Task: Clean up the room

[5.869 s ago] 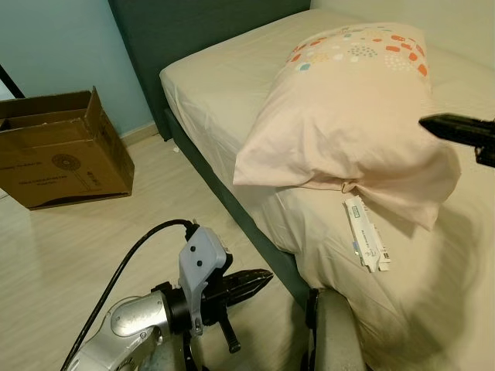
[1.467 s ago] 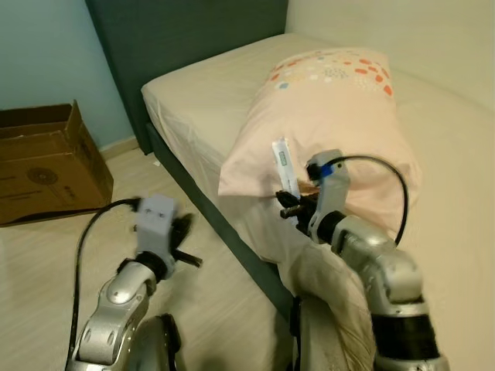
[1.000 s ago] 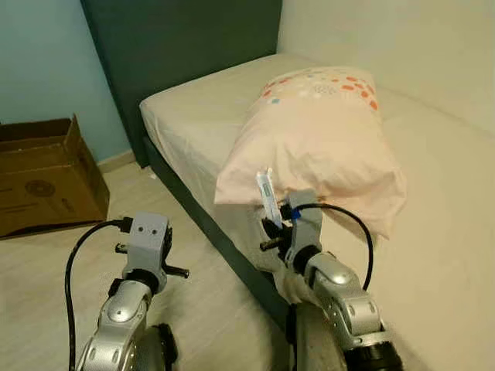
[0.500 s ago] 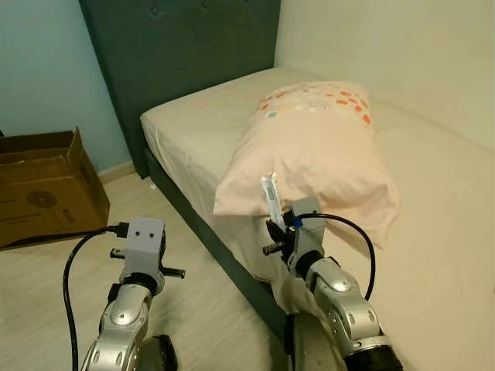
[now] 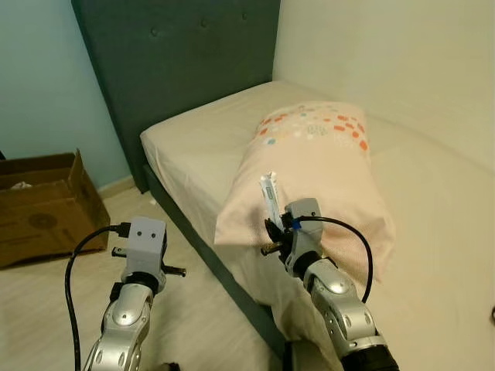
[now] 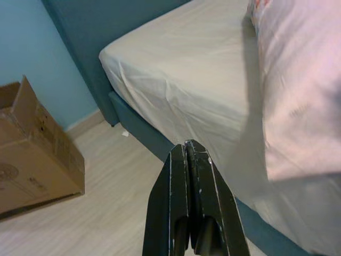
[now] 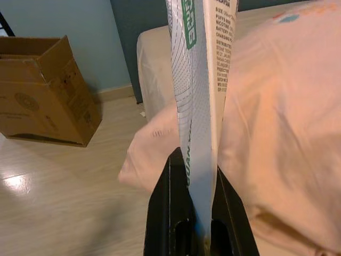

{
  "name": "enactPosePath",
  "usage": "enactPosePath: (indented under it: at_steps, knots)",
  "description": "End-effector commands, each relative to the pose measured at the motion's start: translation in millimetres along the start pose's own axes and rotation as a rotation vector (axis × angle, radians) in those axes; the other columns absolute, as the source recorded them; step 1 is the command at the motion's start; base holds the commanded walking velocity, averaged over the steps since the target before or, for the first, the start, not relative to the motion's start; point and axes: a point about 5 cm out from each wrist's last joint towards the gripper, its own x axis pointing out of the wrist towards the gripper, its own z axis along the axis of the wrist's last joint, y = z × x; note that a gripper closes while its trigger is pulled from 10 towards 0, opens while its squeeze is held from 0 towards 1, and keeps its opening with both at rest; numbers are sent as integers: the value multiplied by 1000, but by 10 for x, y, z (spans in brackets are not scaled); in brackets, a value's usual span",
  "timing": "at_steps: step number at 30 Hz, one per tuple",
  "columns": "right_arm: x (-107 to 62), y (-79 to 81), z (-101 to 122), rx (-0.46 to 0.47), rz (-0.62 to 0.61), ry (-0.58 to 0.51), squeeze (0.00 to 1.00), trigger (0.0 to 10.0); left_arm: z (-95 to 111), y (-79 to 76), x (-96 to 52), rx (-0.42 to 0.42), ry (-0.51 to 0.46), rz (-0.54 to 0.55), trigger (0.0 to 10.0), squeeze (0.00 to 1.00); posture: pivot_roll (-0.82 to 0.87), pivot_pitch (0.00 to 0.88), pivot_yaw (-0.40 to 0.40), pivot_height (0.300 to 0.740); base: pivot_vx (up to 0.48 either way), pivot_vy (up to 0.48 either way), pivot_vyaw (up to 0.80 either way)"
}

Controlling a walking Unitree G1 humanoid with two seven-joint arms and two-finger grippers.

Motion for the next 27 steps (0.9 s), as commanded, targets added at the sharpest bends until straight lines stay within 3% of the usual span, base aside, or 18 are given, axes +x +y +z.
enactPosePath:
  at_steps: [1, 12, 27]
  knots:
    - [-9, 4, -48, 17, -2, 2, 0, 10000, -55, 2, -12, 8, 18, 4, 10000, 0, -23, 62, -17, 613, 0, 0, 0]
    - [-9, 18, -40, 12, -9, -38, 0, 10000, -83, 45, -3, 12, 25, 27, 10000, 0, -18, 64, -10, 613, 0, 0, 0]
    - [-11, 12, -41, 12, -6, -49, 0, 10000, -72, 41, -5, 8, 12, 27, 10000, 0, -22, 64, -11, 653, 0, 0, 0]
